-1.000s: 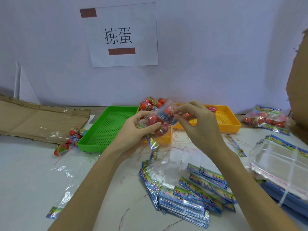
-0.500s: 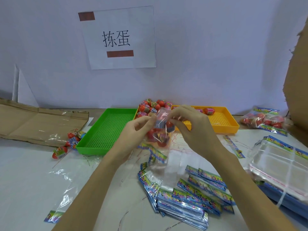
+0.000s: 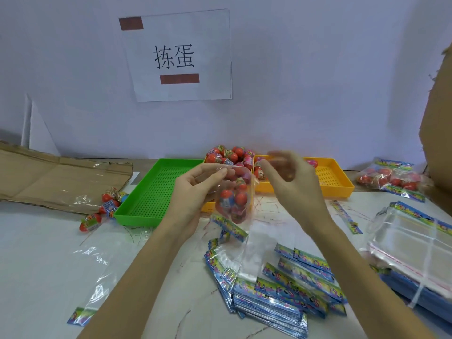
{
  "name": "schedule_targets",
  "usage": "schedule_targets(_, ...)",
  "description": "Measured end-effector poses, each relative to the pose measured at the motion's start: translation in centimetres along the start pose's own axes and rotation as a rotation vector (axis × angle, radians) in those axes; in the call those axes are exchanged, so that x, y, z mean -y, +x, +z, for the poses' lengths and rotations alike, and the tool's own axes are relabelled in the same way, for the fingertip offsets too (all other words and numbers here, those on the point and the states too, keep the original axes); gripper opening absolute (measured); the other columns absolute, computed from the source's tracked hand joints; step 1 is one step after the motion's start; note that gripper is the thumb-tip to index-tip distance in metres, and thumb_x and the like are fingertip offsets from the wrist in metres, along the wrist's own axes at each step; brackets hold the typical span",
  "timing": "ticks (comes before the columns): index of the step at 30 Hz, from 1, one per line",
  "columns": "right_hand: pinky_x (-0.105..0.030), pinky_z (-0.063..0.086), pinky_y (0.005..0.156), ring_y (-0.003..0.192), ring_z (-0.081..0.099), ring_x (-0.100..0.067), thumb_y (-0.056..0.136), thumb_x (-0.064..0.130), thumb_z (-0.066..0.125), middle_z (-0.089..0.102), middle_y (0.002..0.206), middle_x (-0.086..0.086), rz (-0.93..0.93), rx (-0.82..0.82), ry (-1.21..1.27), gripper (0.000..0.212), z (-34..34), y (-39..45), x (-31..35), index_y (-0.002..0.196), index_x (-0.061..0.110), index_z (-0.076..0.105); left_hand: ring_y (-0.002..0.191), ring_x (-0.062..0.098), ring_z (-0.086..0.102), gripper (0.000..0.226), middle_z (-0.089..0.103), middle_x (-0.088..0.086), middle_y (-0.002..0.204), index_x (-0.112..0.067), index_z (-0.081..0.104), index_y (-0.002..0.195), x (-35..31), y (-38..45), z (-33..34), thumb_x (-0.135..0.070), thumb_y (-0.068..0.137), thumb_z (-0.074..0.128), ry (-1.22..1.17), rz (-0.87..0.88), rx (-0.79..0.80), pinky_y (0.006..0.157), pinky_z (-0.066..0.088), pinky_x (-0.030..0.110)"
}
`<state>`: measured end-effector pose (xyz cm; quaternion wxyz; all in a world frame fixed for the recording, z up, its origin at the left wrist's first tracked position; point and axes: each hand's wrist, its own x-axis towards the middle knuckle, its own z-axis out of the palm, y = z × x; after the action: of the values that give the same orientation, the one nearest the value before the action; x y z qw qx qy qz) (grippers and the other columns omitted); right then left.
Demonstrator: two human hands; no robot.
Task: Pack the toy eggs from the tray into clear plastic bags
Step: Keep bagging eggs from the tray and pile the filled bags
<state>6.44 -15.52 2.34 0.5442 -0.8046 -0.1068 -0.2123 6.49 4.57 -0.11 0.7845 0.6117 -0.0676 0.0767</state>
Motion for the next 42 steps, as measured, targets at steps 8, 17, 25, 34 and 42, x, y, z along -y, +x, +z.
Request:
schedule_targets(8,-0.027,0.059,0.088,0.100,0.075,-0.012,0.081,0.076,0.058,0.080,0.106,0.002,0.460,0.584,0.278,0.072,-1.0,0.4,-0.6,0.112,0.014,0.077,0.090,0.024,0.080,0.014,0.081,0.013,0.105,-0.005,0.078,0.107,0.3,-0.2,0.4,-0.007,0.093,0.076,-0.010,0.069,-0.079,0.073,0.063,0.029)
schedule_targets(17,-0.023,0.058,0.077,0.097,0.077,-0.017,0.089,0.014,0.079,0.080,0.103,-0.007,0.537,0.425,0.552,0.020,-0.4,0.1,-0.9,0.107,0.008,0.075,0.092,0.023,0.079,0.016,0.082,0.011,0.101,-0.011,0.080,0.107,0.0,-0.5,0.8,-0.010,0.091,0.079,0.091,0.079,-0.022,0.071,0.062,0.026)
schedule_targets(25,-0.027,0.061,0.074,0.083,0.075,-0.019,0.091,-0.002,0.072,0.078,0.094,-0.012,0.656,0.374,0.686,0.016,-0.8,0.6,-1.4,0.106,0.004,0.074,0.095,0.022,0.079,0.016,0.082,0.007,0.100,-0.013,0.082,0.104,0.1,-0.7,1.1,-0.008,0.089,0.080,0.168,0.099,0.007,0.075,0.060,0.024)
schedule_targets(34,-0.022,0.059,0.082,0.089,0.072,-0.008,0.092,-0.001,0.072,0.077,0.098,0.001,0.063,0.083,0.192,0.024,-1.1,0.6,-1.3,0.099,0.020,0.078,0.076,0.011,0.073,0.017,0.081,0.010,0.089,-0.013,0.084,0.102,0.3,-0.7,1.0,-0.006,0.086,0.083,0.201,0.140,-0.018,0.068,0.057,0.020)
schedule_targets(42,-0.019,0.056,0.085,0.106,0.066,-0.005,0.096,0.038,0.070,0.068,0.116,0.008,0.050,0.097,0.107,0.042,-0.5,0.6,-1.0,0.135,0.028,0.060,0.071,0.016,0.067,0.017,0.078,0.020,0.094,-0.012,0.083,0.105,0.7,-0.6,0.8,-0.007,0.089,0.080,0.147,0.089,-0.049,0.068,0.056,0.022)
